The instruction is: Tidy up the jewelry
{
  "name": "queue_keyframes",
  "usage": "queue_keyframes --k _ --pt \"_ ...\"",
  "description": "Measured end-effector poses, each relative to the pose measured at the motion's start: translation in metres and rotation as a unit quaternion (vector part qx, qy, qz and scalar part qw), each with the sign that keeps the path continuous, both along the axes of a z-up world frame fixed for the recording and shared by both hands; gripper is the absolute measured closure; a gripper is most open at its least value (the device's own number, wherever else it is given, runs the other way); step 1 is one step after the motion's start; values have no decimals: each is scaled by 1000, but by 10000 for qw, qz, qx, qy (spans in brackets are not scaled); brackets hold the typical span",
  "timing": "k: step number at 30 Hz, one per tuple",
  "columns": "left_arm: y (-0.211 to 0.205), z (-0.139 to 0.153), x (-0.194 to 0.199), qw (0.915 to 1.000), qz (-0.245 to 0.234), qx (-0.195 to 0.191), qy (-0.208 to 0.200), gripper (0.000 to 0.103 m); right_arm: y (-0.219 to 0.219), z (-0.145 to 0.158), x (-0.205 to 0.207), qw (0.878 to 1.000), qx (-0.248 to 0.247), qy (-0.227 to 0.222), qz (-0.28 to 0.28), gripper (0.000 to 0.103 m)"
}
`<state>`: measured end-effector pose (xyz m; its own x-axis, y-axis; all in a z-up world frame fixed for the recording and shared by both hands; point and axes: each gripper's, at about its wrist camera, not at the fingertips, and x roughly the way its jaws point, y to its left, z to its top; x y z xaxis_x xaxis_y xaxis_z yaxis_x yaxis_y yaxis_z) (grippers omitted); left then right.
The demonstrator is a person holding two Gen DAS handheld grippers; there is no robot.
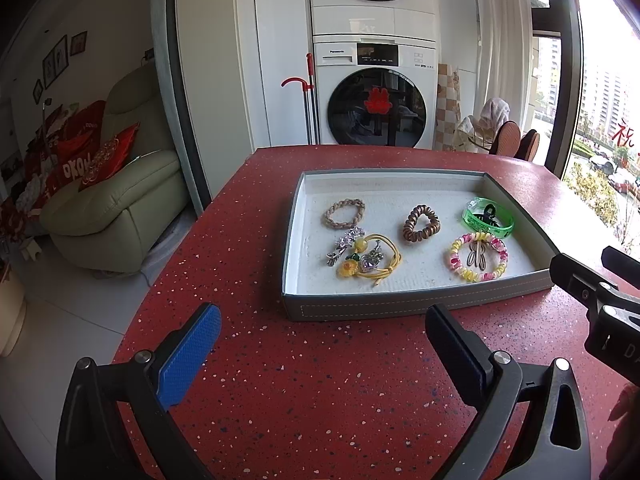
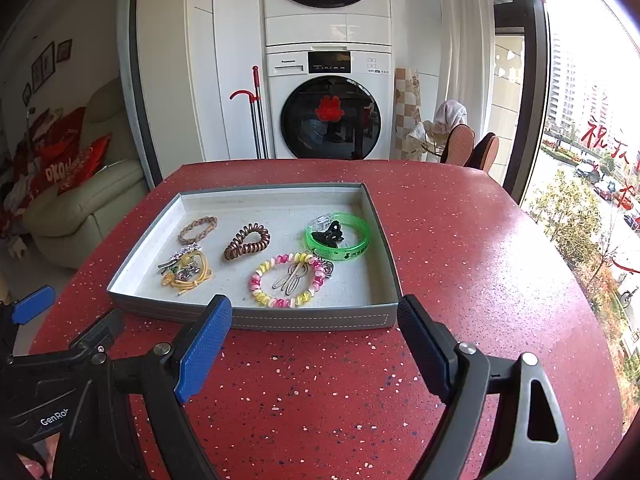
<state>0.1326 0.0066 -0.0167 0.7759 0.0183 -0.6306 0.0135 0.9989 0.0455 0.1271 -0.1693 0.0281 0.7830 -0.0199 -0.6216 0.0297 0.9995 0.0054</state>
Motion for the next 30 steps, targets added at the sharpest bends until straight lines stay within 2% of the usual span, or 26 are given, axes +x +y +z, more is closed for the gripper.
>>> queue_keyframes --k 30 --pt "-1 2 -1 10000 -4 -3 13 0 0 7 1 10000 -18 -43 19 16"
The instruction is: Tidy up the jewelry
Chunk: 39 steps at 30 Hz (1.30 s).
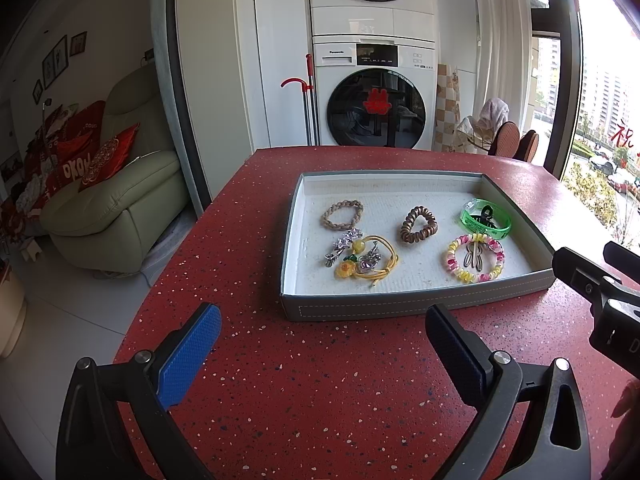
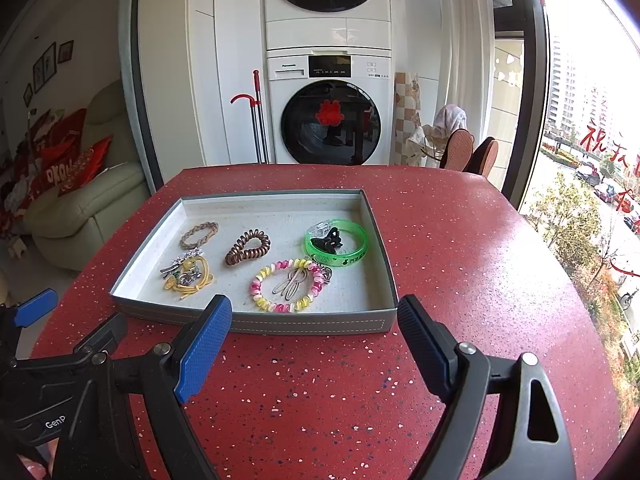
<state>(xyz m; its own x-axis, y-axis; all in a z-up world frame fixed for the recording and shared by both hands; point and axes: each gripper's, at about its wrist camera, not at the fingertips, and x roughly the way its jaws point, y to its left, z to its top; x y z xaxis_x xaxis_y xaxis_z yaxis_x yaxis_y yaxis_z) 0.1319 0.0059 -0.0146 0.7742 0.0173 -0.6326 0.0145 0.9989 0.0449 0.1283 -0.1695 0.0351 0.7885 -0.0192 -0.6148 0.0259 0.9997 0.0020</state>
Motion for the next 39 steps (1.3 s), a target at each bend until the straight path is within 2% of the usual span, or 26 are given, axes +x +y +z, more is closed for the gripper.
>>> queue_keyframes --k 39 --pt "1 -1 0 10000 -55 32 69 0 2 2 0 10000 11 -8 11 16"
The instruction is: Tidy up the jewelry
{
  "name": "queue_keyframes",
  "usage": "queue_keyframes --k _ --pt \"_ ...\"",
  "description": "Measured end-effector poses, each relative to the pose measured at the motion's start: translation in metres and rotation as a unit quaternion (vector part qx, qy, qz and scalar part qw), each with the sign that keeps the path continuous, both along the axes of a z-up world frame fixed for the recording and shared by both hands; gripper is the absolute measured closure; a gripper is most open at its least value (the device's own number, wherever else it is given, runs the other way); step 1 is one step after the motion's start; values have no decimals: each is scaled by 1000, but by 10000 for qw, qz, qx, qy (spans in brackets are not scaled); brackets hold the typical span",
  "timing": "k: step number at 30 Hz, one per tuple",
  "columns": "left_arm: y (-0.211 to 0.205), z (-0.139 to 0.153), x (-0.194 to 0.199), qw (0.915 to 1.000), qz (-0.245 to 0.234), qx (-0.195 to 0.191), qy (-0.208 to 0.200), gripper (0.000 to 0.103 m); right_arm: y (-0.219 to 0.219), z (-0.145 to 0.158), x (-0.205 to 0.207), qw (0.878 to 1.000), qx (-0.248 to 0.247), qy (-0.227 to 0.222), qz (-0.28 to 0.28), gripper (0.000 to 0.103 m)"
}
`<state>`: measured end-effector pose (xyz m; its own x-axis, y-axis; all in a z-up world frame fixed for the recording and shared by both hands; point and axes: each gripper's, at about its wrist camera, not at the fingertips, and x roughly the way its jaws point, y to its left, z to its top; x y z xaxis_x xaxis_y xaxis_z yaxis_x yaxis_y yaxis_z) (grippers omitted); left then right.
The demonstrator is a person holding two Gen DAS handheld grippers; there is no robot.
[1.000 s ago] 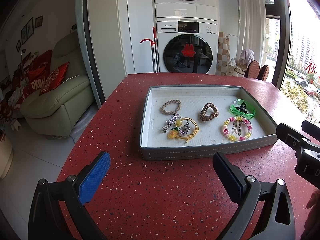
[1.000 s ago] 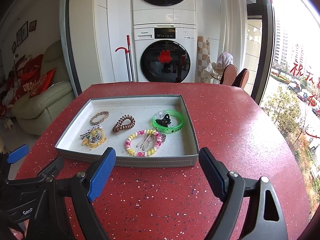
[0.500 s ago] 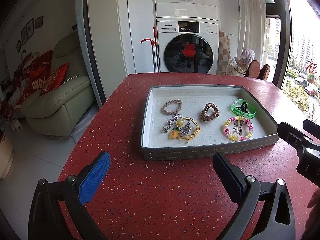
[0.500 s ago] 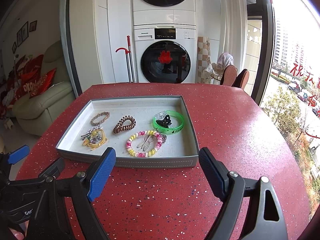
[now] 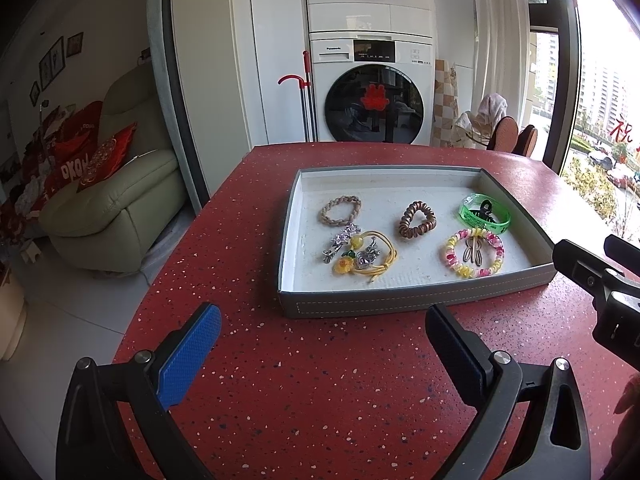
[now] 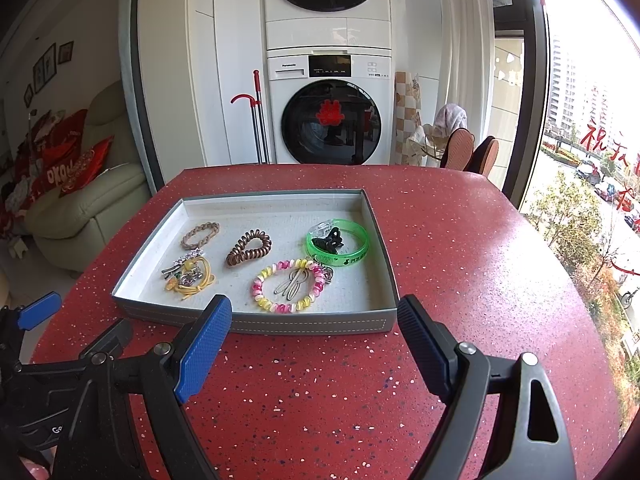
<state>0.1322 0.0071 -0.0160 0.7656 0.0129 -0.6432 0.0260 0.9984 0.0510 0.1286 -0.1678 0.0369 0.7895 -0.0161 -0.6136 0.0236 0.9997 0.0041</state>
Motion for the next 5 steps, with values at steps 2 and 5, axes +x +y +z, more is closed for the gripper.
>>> queue_keyframes --k 2,5 --pt "0 -1 0 10000 -6 10 12 0 0 0 -1 10000 0 -1 -6 16" --pt "0 -1 0 10000 -38 -11 39 0 0 0 -1 10000 5 1 -5 16"
